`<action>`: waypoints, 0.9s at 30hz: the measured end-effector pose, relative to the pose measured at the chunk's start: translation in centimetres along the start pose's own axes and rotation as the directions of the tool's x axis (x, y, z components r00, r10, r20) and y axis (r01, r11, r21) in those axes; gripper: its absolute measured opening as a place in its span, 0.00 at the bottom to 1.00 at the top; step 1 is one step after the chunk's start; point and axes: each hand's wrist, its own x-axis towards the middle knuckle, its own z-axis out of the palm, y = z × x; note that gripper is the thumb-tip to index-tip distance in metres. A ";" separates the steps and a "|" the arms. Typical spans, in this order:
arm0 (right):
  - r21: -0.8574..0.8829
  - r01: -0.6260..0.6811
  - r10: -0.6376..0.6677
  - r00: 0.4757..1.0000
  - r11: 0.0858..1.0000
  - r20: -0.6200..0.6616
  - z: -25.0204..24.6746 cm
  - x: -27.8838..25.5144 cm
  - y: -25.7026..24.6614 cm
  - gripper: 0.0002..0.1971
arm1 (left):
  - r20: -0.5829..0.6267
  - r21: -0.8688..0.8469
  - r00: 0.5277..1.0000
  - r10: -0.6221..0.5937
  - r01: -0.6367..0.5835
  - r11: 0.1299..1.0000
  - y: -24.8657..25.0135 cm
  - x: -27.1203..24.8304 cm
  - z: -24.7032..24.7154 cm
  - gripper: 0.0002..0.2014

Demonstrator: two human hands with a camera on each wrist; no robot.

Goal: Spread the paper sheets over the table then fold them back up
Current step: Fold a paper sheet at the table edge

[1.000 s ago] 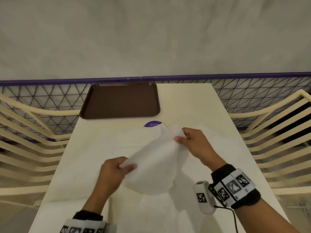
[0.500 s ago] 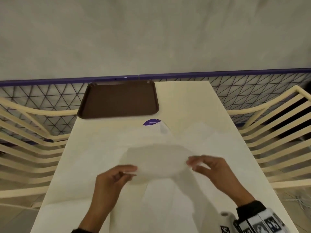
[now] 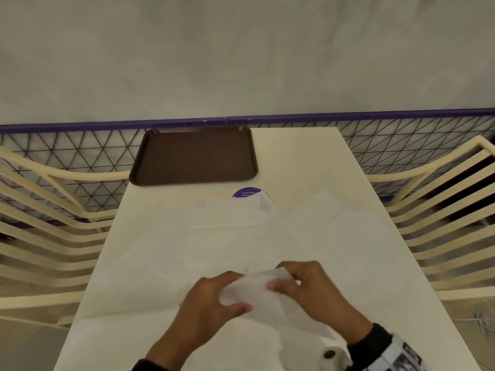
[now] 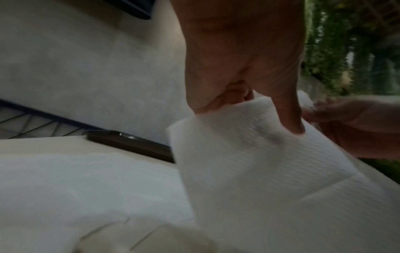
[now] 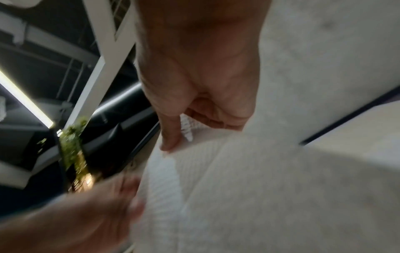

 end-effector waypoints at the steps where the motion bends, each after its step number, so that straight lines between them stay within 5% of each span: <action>1: 0.038 -0.015 0.016 0.999 0.999 -0.042 -0.9 0.2 -0.1 0.13 | 0.039 -0.003 0.998 -0.043 0.044 0.999 -0.3 0.1 -0.5 0.16; 5: 0.064 -0.087 0.097 0.980 0.994 -0.176 -4.1 1.2 0.7 0.08 | -0.045 -0.132 0.984 -0.171 0.164 0.978 -1.9 1.3 -2.5 0.05; 8: 0.026 -0.118 0.121 0.975 0.993 -0.188 -5.0 2.3 1.8 0.07 | -0.184 -0.276 0.957 -0.226 0.171 0.946 -2.4 2.8 -3.2 0.10; 15: 0.206 0.043 0.028 0.944 0.978 -0.329 -4.9 1.6 1.3 0.07 | -0.397 -0.507 0.904 -0.158 -0.072 0.859 0.6 2.3 -3.7 0.12; 19: 0.211 0.033 0.021 0.968 0.977 -0.250 -4.4 -1.0 2.9 0.10 | -0.307 -0.525 0.944 -0.118 -0.064 0.849 -0.4 -0.4 -2.2 0.14; 24: 0.002 -0.141 0.141 0.986 0.990 -0.086 -2.8 -2.1 7.4 0.15 | -0.107 -0.518 0.968 -0.226 0.140 0.844 -5.2 -2.2 1.0 0.05; 27: -0.093 -0.171 0.169 0.985 0.981 -0.025 -1.8 -2.0 9.4 0.23 | 0.014 -0.438 0.944 -0.330 0.302 0.847 -7.4 -2.1 2.6 0.10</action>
